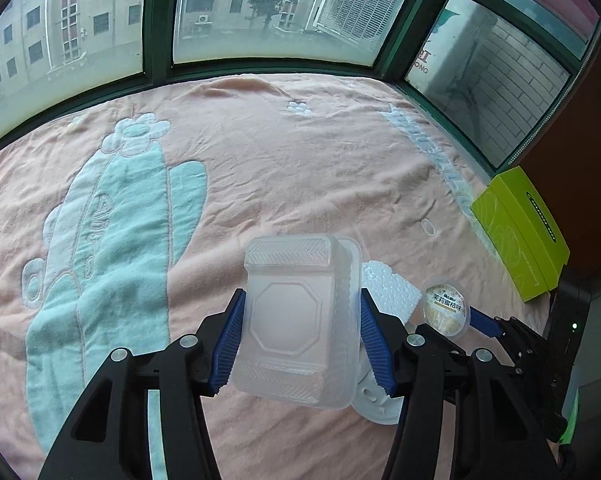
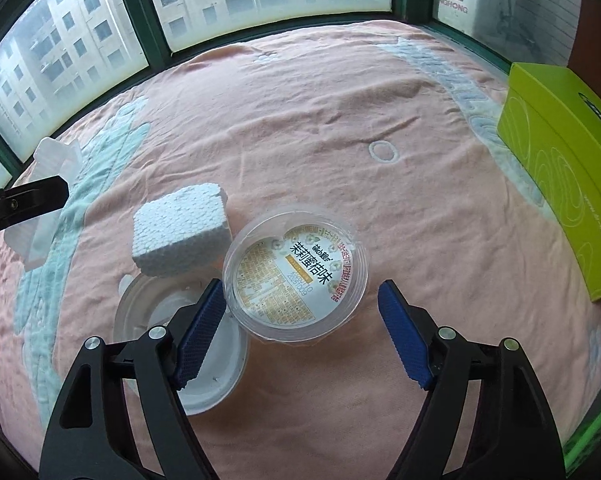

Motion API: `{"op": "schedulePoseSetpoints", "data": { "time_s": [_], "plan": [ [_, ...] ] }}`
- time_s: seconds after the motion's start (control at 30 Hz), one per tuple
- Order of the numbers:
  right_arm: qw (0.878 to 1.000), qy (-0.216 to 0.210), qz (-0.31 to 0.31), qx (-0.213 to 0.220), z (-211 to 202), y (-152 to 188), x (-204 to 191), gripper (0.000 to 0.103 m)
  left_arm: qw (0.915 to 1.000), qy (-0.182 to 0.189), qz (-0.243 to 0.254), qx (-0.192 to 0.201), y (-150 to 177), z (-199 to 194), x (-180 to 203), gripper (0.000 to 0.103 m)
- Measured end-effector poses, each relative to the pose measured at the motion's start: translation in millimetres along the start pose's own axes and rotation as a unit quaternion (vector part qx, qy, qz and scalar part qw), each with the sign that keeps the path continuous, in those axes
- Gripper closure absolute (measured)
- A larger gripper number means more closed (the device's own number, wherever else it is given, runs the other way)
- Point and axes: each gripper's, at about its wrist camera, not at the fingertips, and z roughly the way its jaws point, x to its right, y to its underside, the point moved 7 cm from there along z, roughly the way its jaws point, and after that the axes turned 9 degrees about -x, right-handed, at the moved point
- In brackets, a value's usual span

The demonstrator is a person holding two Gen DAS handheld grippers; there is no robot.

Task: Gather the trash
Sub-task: 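Lift the clear box with the left gripper while the right gripper grasps the labelled pudding cup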

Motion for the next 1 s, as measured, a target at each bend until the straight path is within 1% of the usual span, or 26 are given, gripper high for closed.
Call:
{"op": "schedulePoseSetpoints", "data": {
  "time_s": [0.03, 0.07, 0.27, 0.47, 0.7, 1.0],
  "plan": [
    [1.0, -0.002, -0.001, 0.0, -1, 0, -1, 0.037, 1.0, -0.001, 0.001, 0.001, 1, -1, 1, 0.05],
    [1.0, -0.001, -0.001, 0.001, -2, 0, -2, 0.04, 1.0, -0.003, 0.002, 0.001, 3, -2, 1, 0.05],
    [1.0, 0.0, 0.002, 0.014, -18, 8, -2, 0.04, 0.9999, -0.011, 0.005, 0.006, 11, -9, 6, 0.05],
    [1.0, -0.001, 0.006, 0.025, -43, 22, -4, 0.04, 0.9994, -0.022, 0.02, 0.018, 22, -23, 19, 0.05],
    [0.999, 0.0, 0.016, 0.039, -73, 51, -3, 0.04, 0.9984, -0.024, 0.04, 0.031, 40, -40, 41, 0.05],
    [0.998, 0.006, 0.039, 0.055, -110, 91, 12, 0.04, 0.9974, -0.013, 0.059, 0.039, 68, -55, 74, 0.05]
  ]
}}
